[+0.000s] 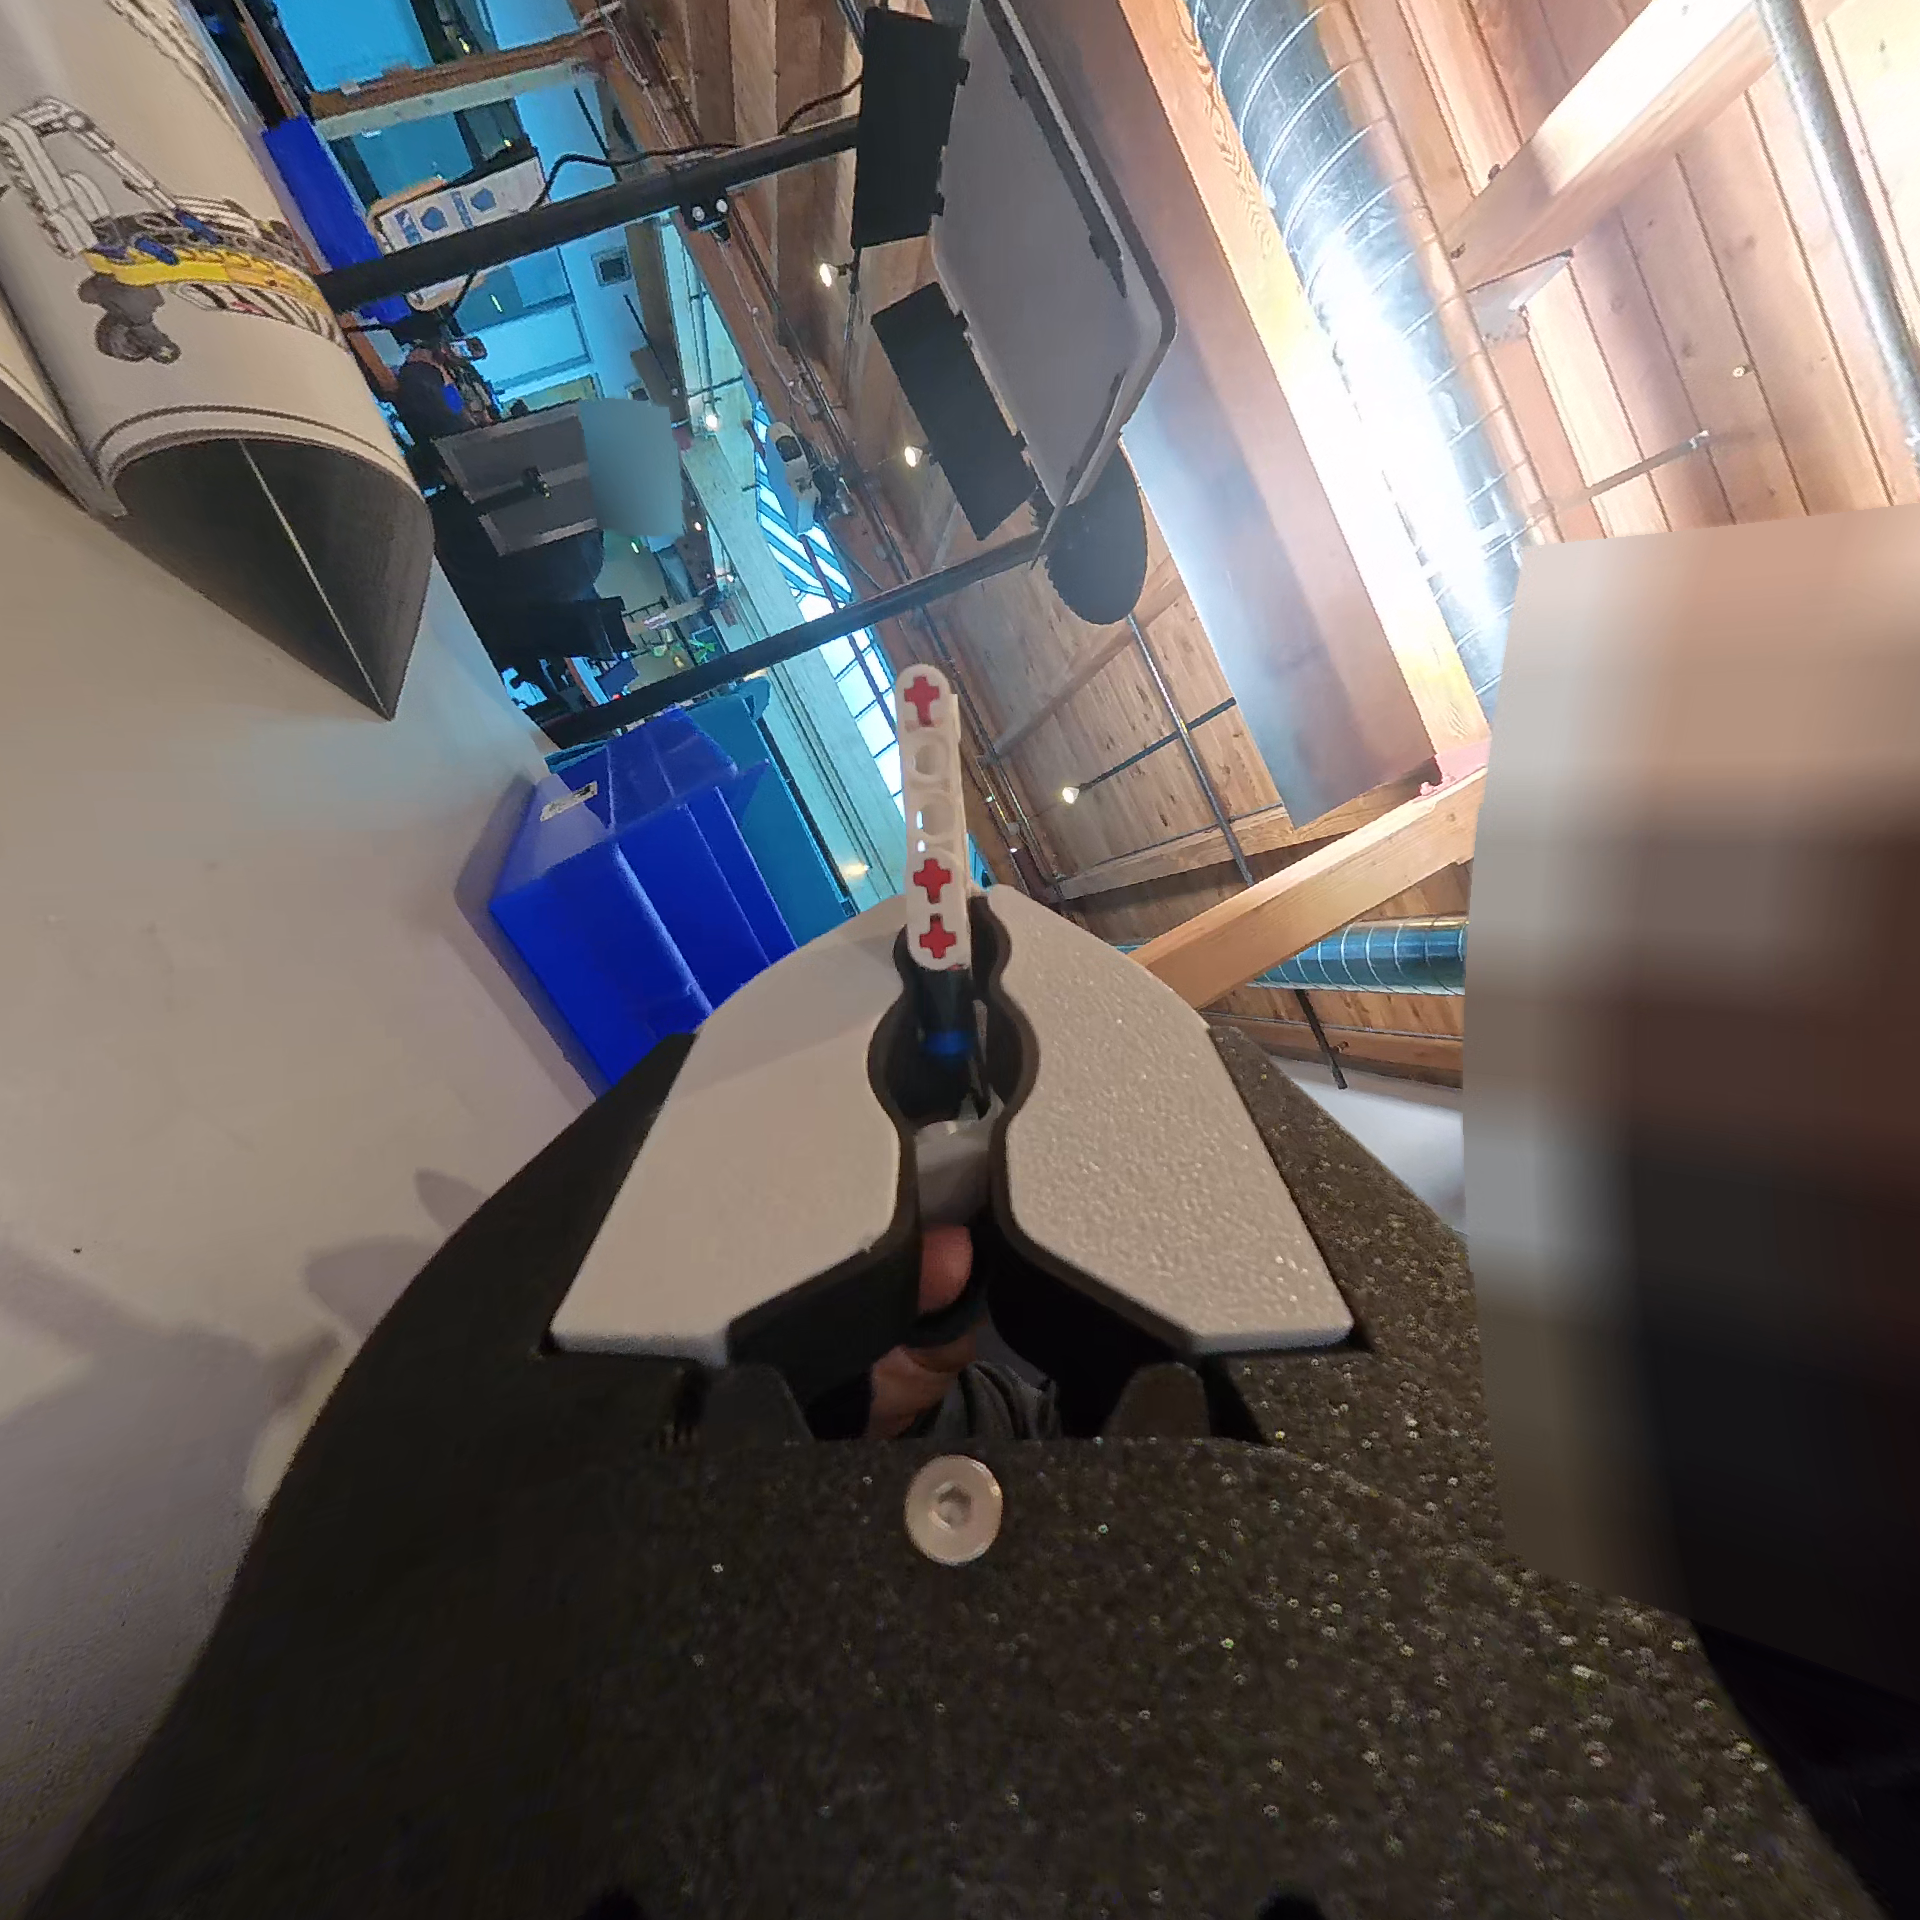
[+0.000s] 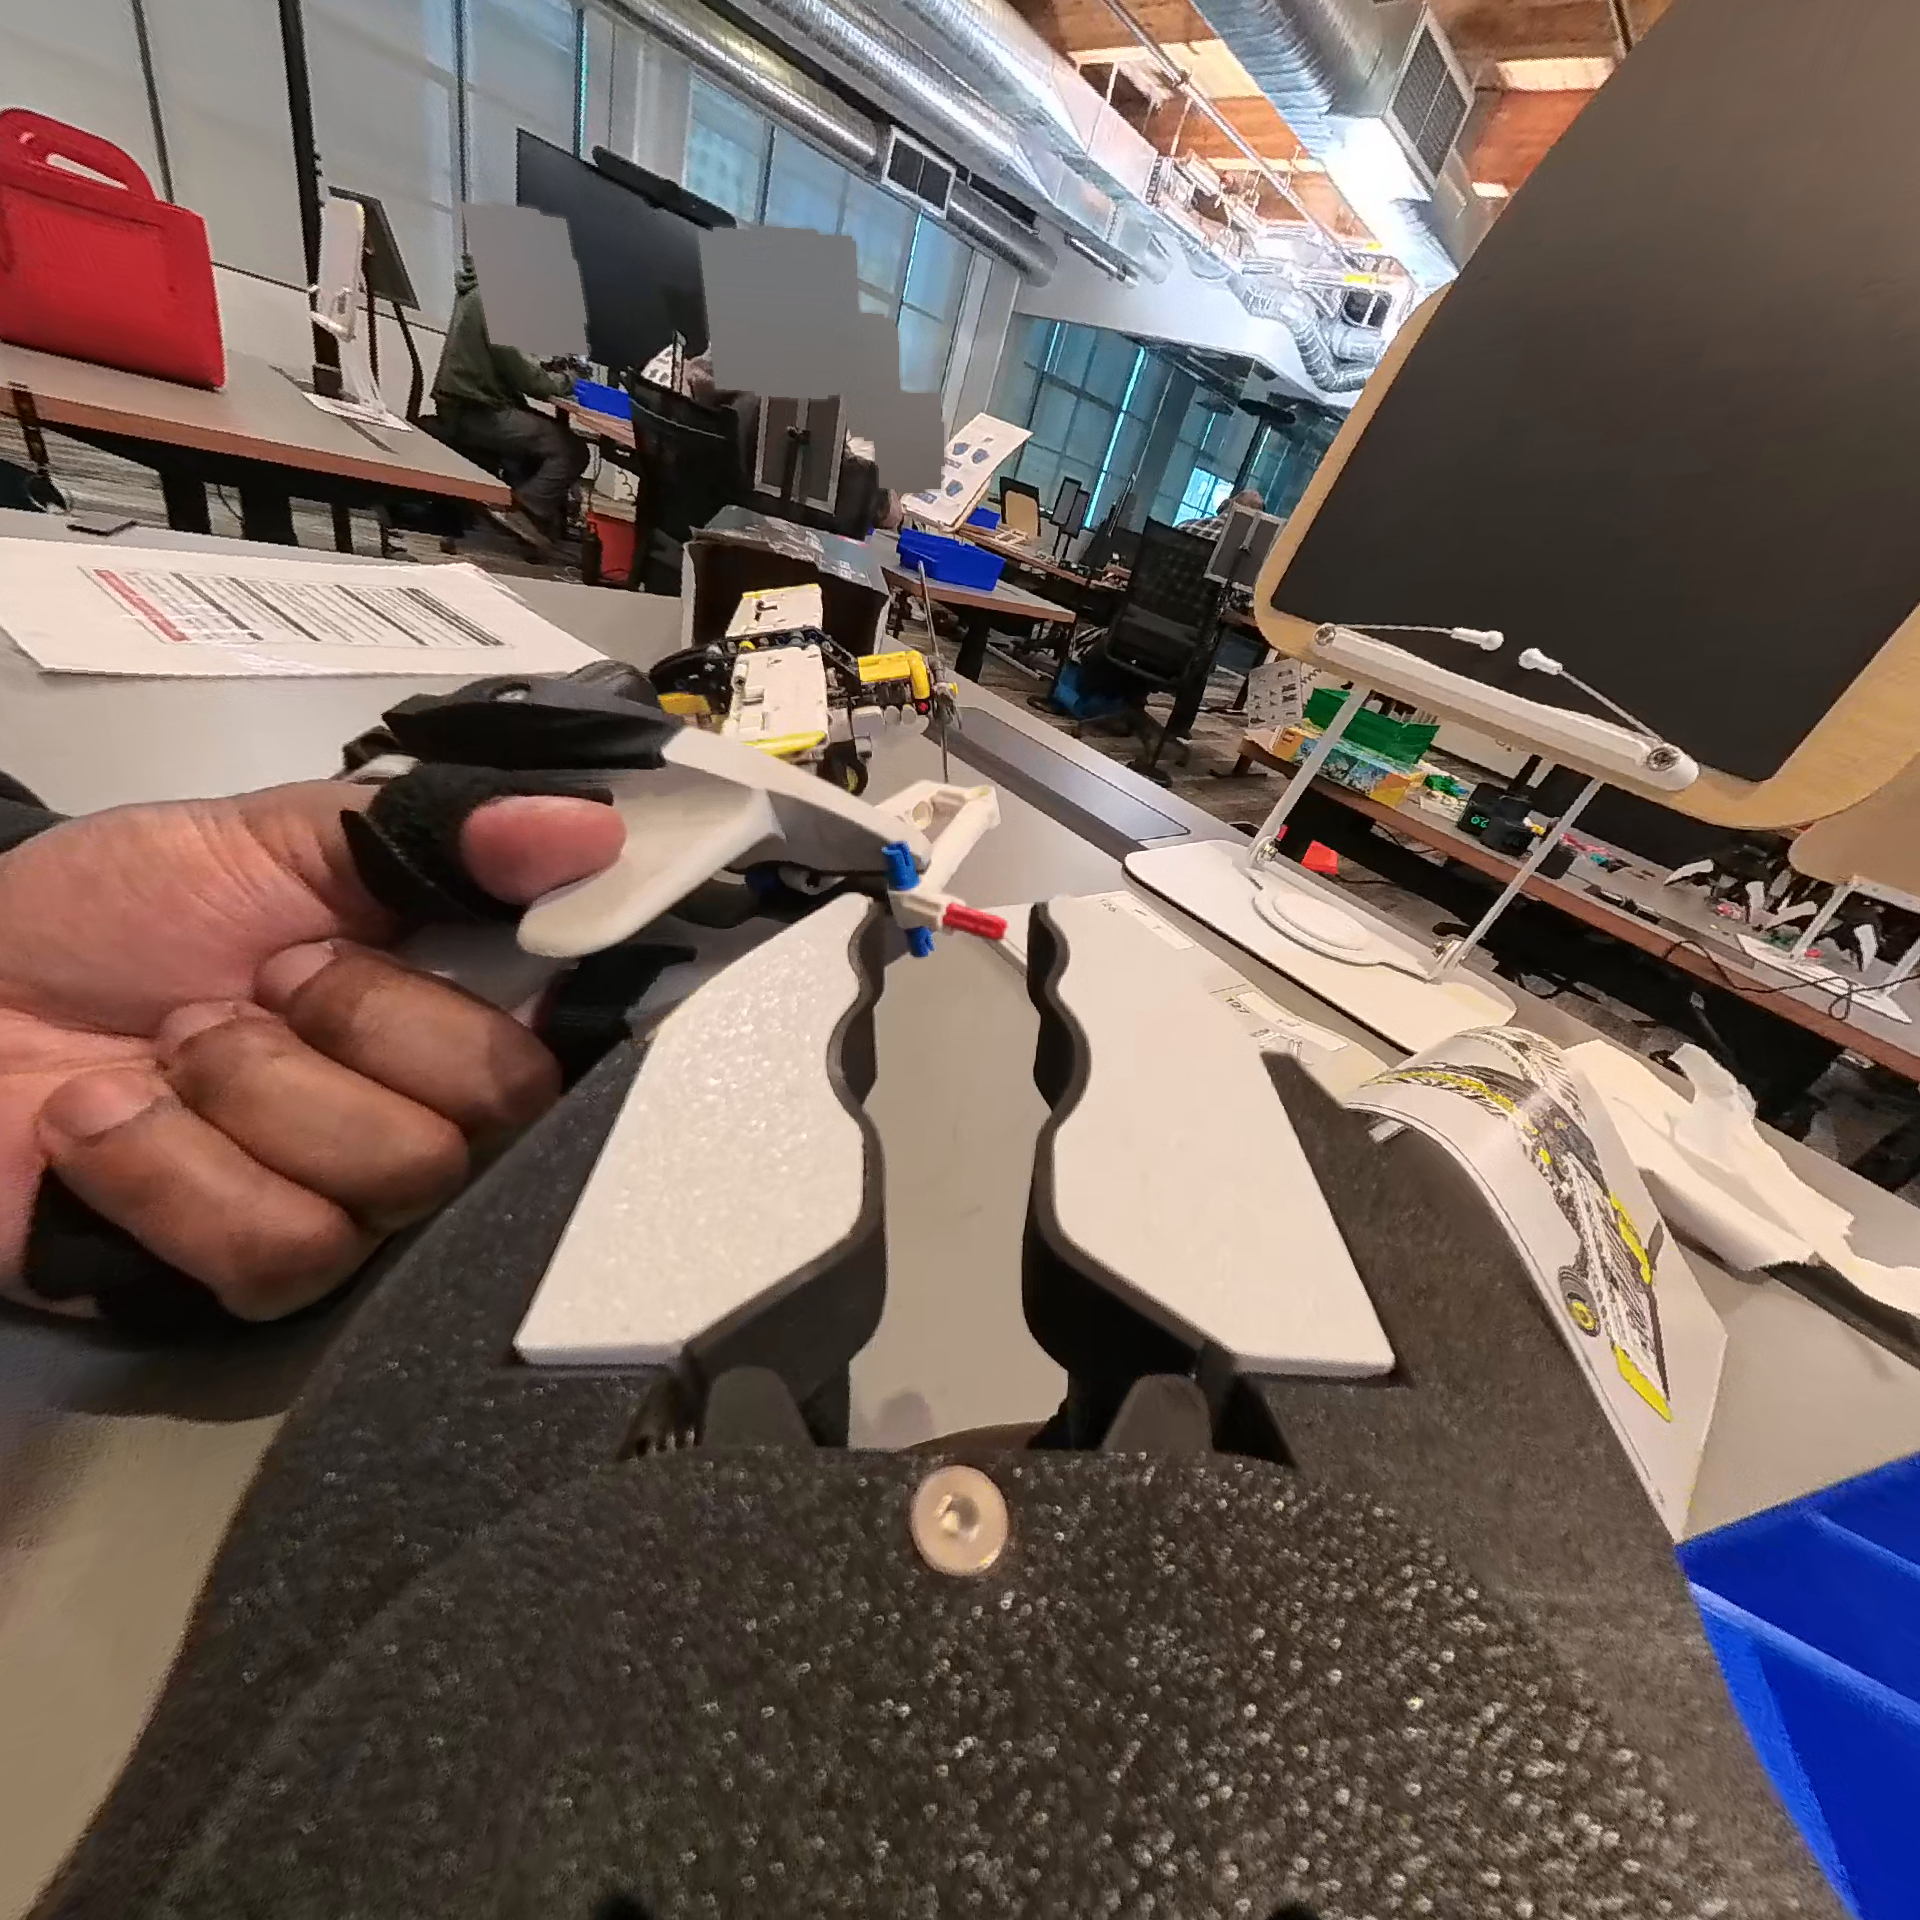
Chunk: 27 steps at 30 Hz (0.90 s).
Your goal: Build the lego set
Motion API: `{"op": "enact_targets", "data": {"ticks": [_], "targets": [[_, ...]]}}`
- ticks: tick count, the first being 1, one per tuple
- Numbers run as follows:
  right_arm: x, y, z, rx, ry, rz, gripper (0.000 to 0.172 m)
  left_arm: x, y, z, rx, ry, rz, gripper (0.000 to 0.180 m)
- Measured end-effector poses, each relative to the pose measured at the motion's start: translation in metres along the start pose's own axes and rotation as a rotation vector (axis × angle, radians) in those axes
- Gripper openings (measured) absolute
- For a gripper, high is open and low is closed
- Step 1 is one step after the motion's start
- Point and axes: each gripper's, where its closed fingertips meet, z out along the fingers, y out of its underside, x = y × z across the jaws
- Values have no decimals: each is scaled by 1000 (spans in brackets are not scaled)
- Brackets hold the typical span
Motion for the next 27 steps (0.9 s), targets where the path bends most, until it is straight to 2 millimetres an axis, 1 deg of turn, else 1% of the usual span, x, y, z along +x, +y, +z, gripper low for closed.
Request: {"op": "enact_targets", "data": {"ticks": [6,13,21,27], "targets": [[0,4,4,-26,27,-16,27,-8,1,-1,22,-31,-28,7],[3,7,5,-32,15,33,26,-10,3,-1,24,-33,-52,7],[-1,14,10,-92,65,-78,26,-9,1,-2,66,-26,-67,7],[-1,15,13,-110,80,-79,26,-10,2,-3,75,-25,-77,7]]}}
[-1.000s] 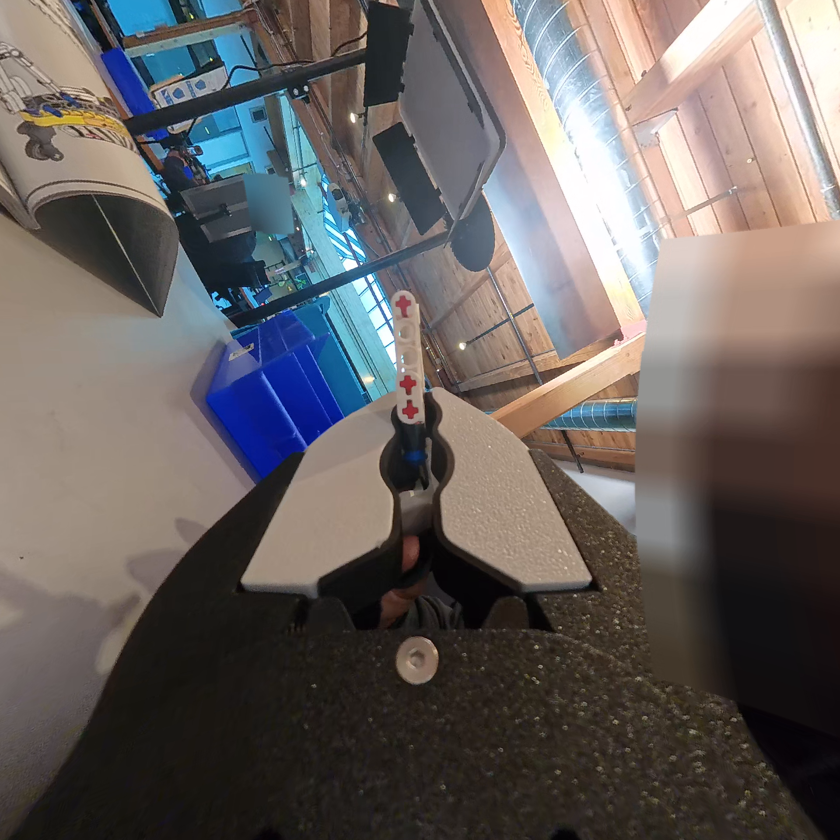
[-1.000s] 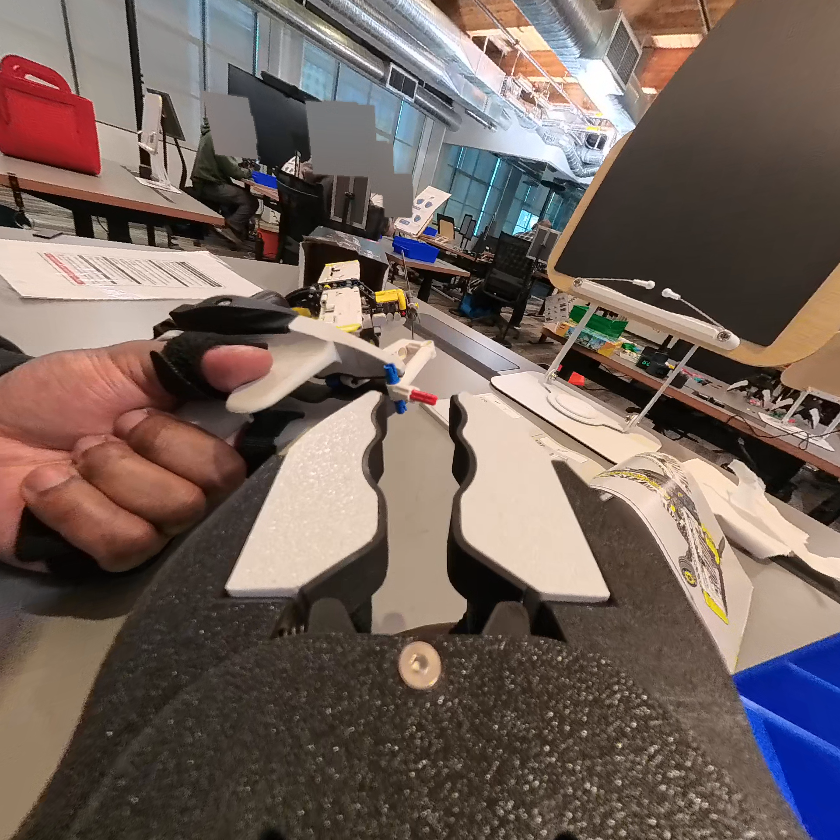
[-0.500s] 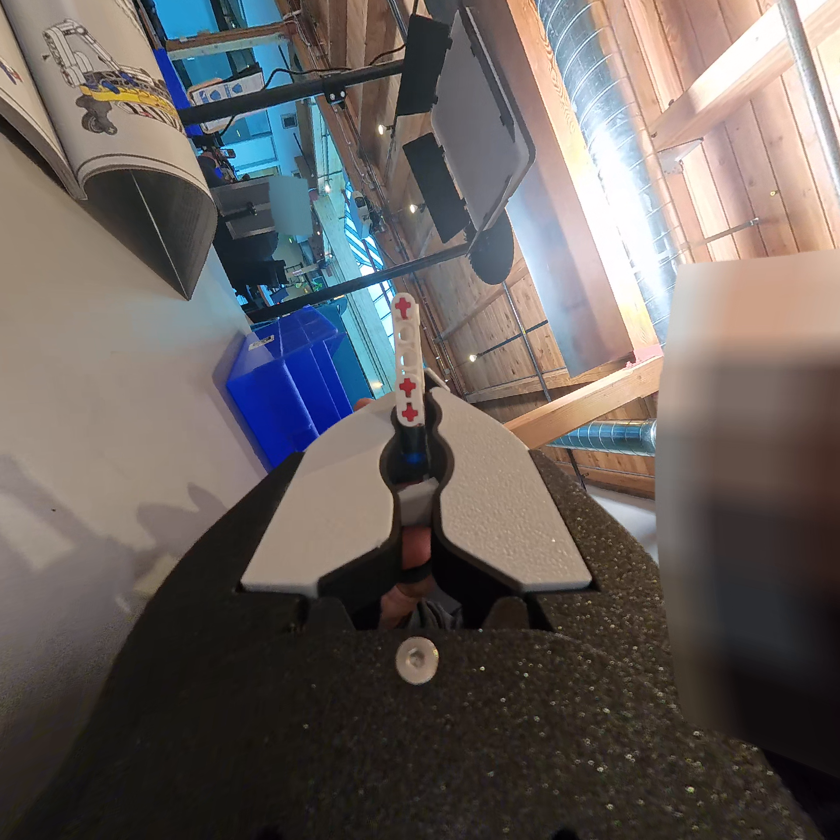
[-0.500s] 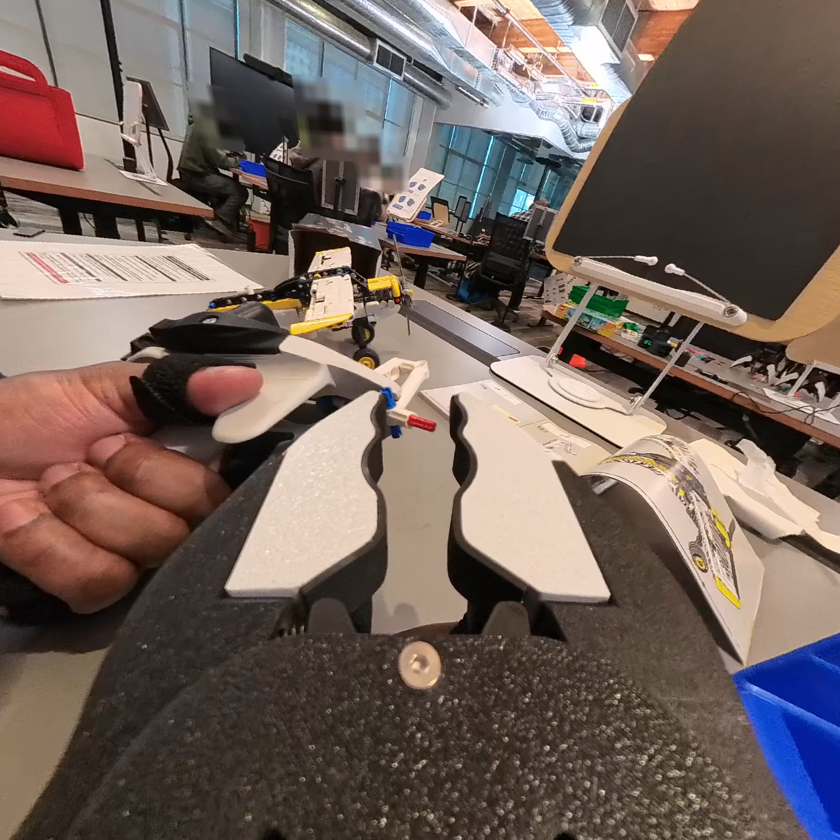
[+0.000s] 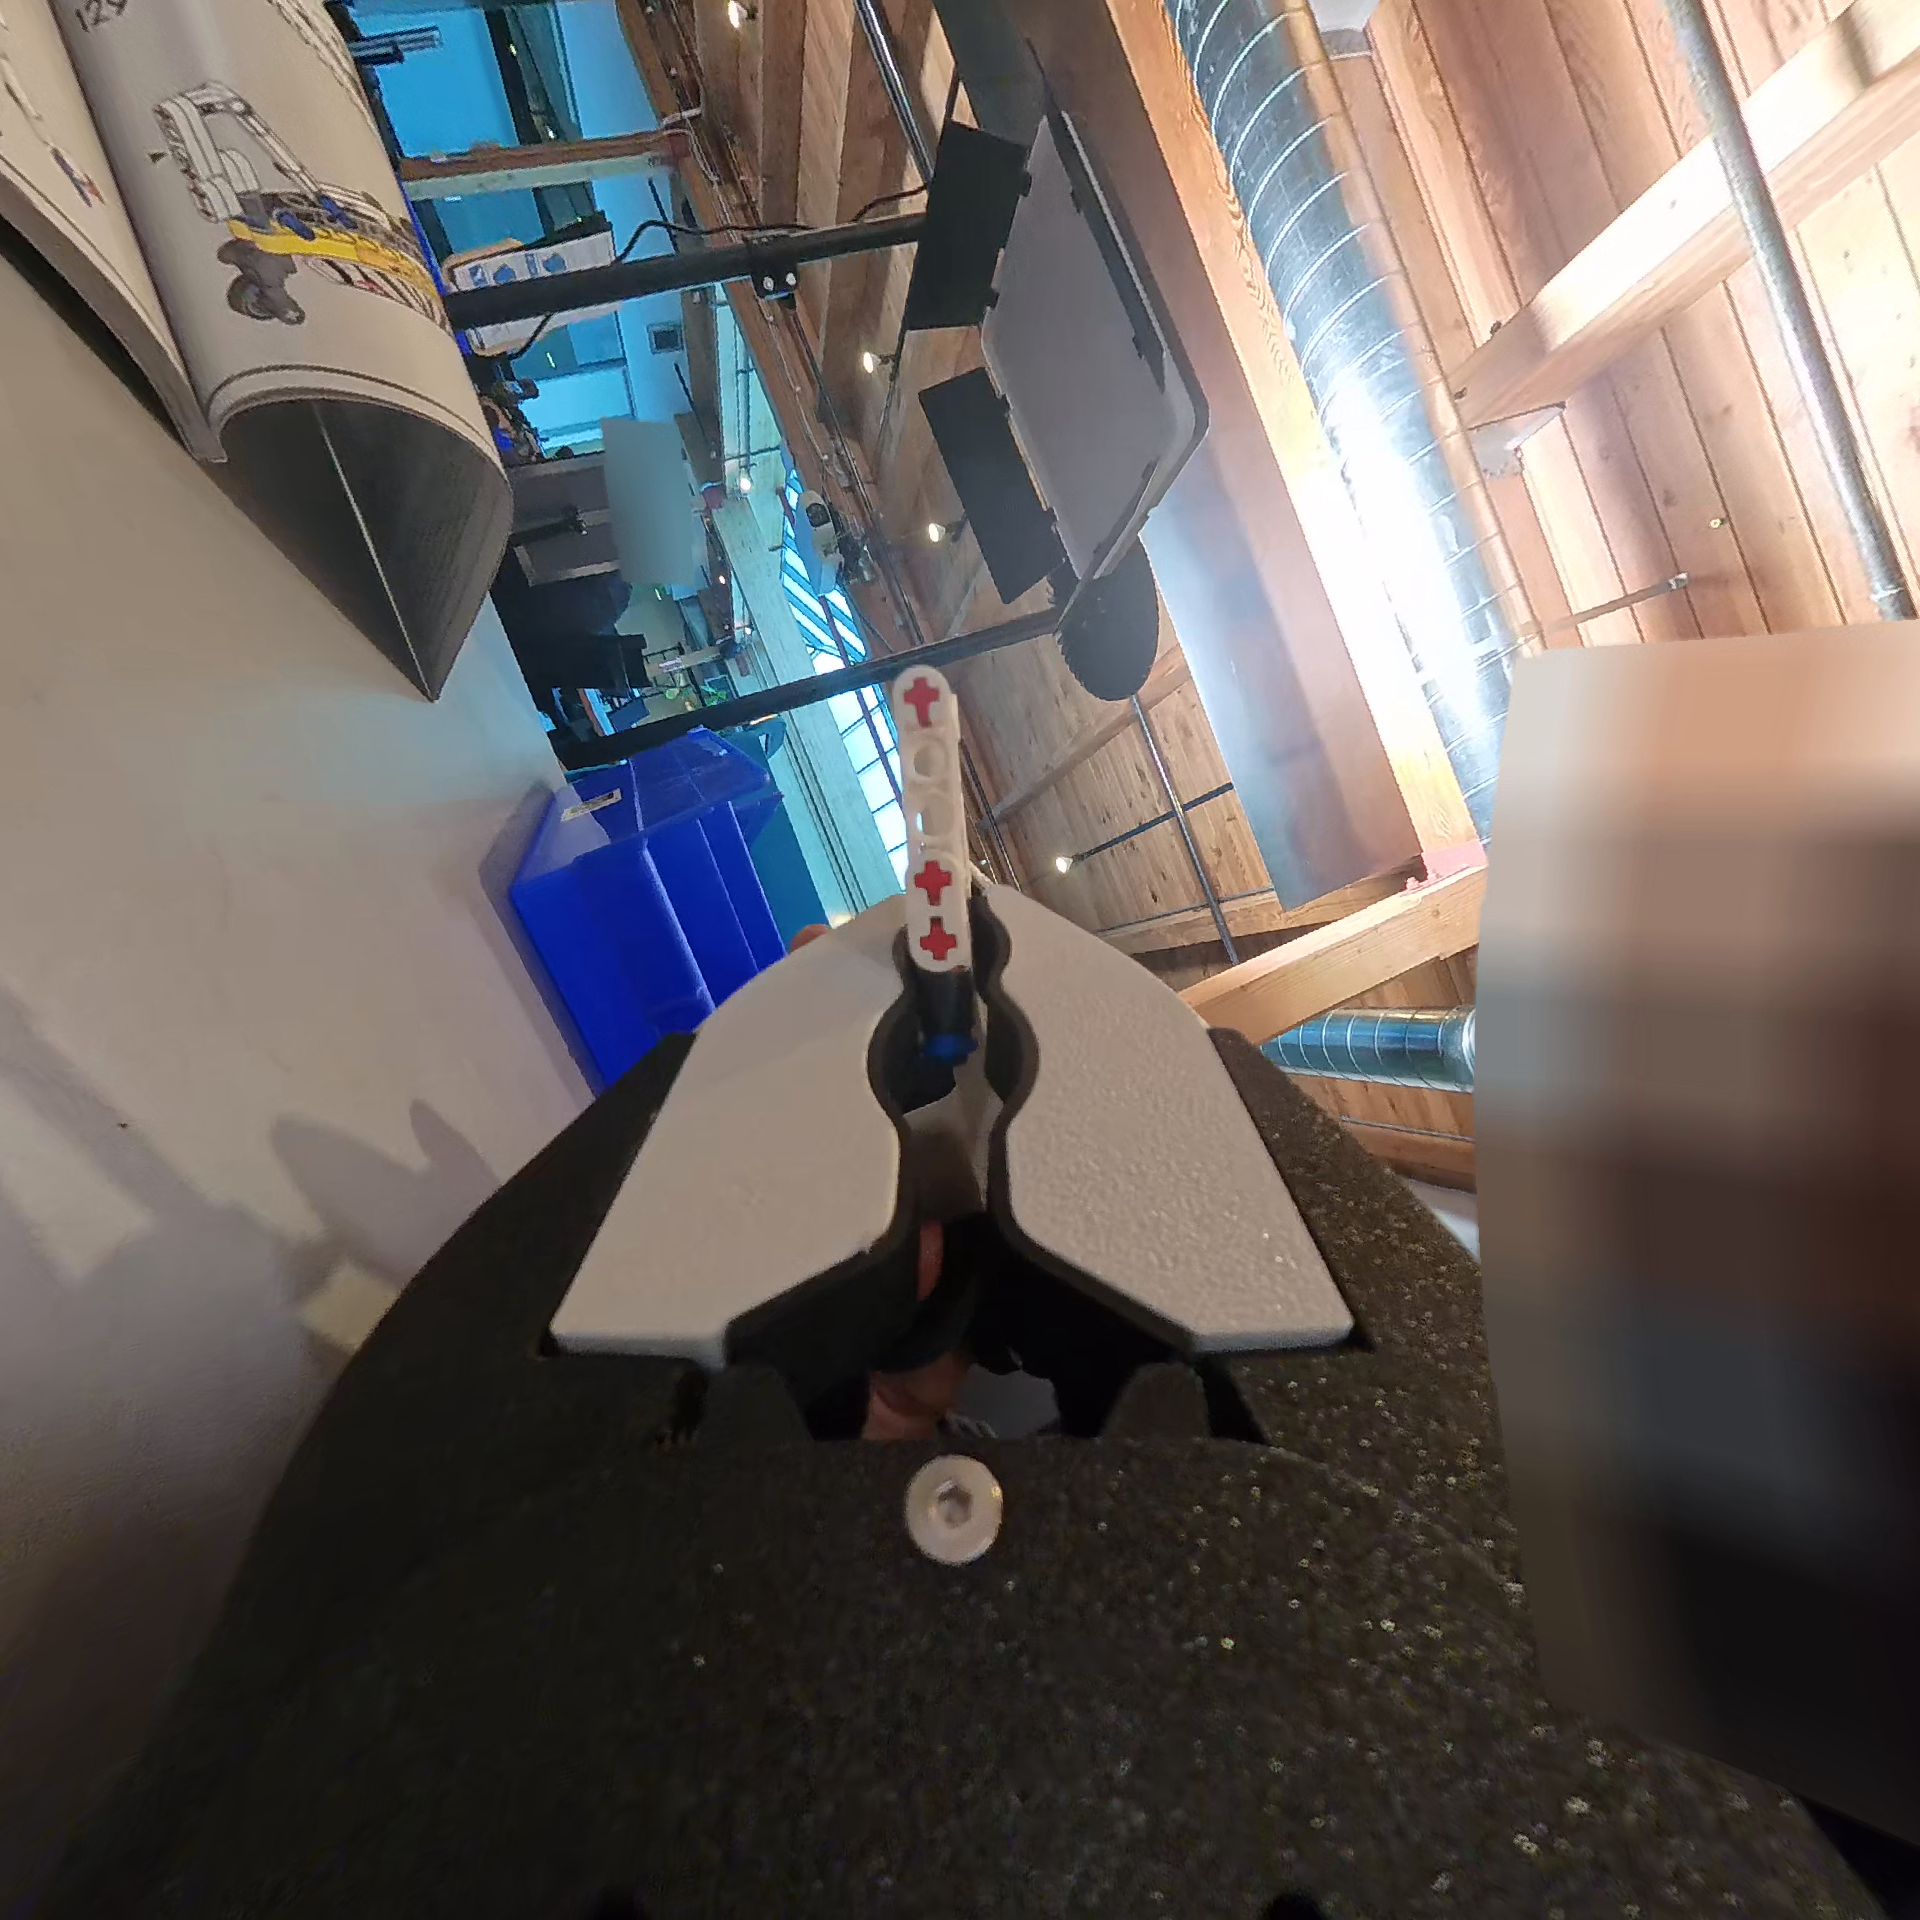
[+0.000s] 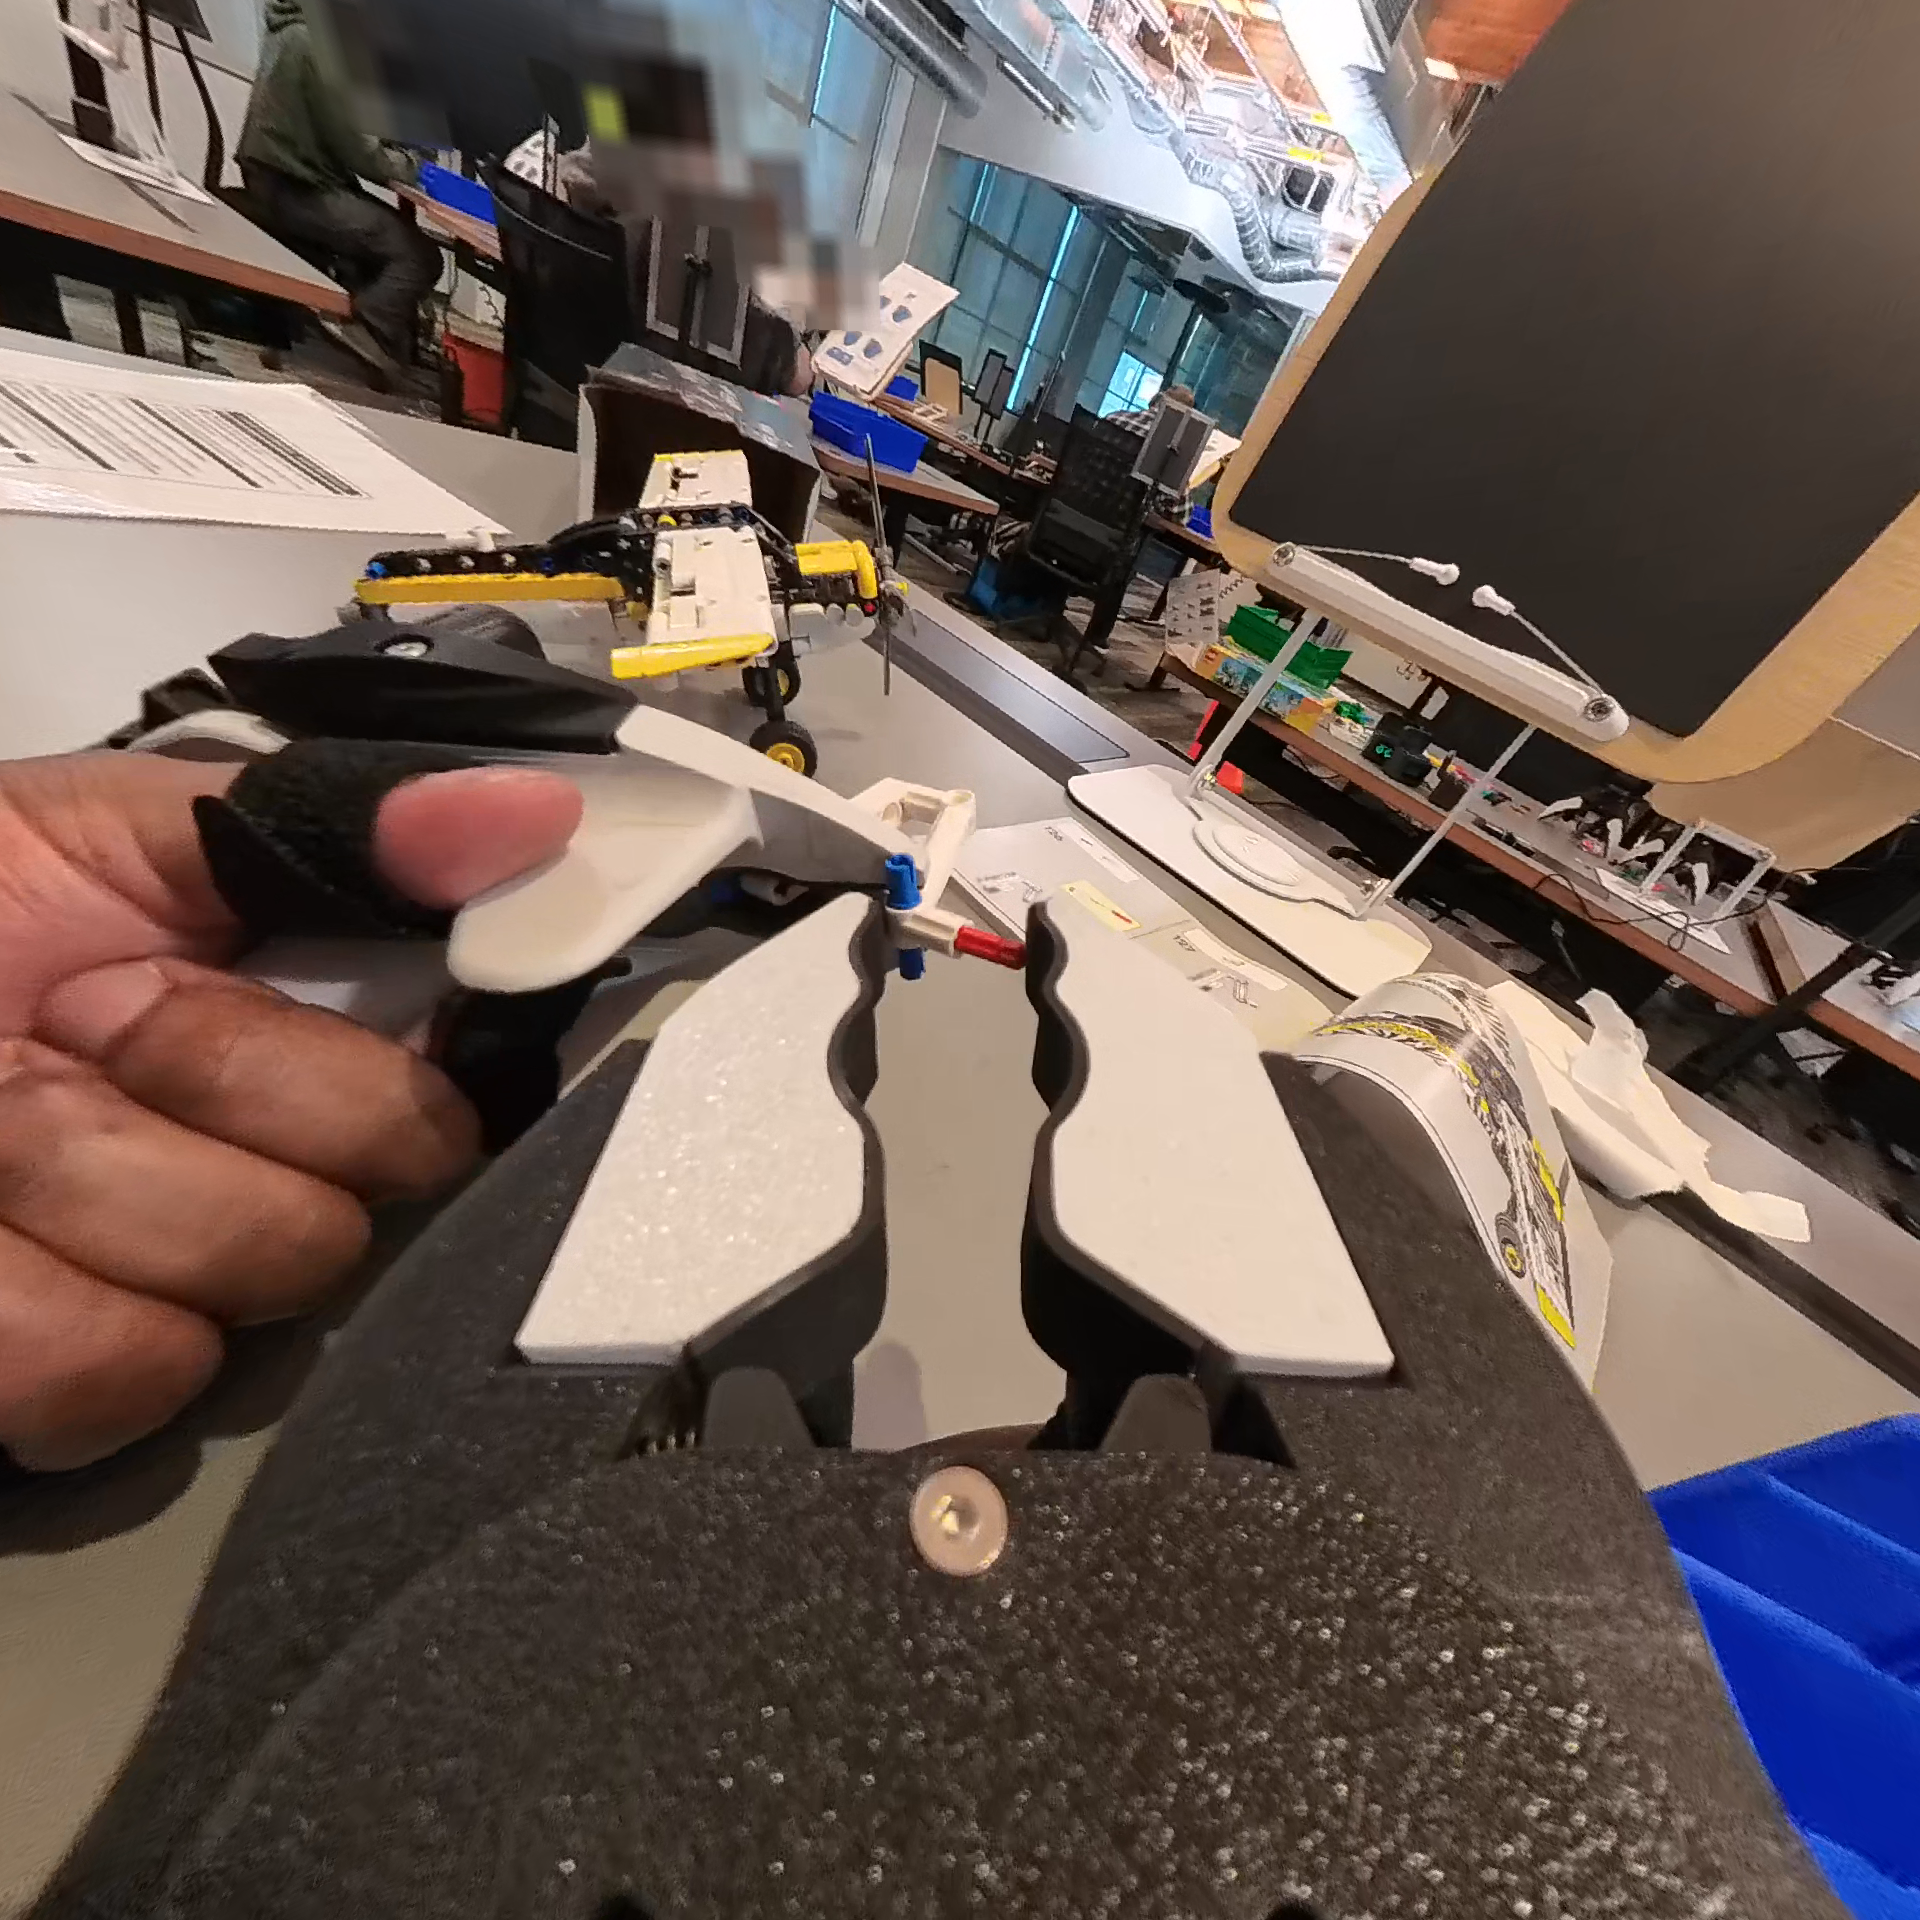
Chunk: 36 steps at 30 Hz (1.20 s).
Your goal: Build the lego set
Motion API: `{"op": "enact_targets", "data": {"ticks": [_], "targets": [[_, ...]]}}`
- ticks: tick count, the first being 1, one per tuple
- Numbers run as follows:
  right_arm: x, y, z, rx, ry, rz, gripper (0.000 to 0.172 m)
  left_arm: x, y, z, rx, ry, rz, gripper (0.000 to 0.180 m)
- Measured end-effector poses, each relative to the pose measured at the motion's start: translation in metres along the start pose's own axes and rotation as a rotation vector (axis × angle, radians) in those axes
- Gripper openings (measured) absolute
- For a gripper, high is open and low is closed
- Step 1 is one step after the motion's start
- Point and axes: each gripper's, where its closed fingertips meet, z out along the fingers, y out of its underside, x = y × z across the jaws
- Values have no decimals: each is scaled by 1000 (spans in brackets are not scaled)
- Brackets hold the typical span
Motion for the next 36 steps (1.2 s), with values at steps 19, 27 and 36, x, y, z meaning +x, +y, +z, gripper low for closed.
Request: {"op": "enact_targets", "data": {"ticks": [19,27,36], "targets": [[2,-5,-15,123,-241,49,24,8,9,5,-255,26,58,23],[-8,-13,-23,191,-324,16,23,9,11,4,-264,5,74,20],[-9,-16,-29,221,-379,41,20,18,18,3,-376,8,160,9]]}}
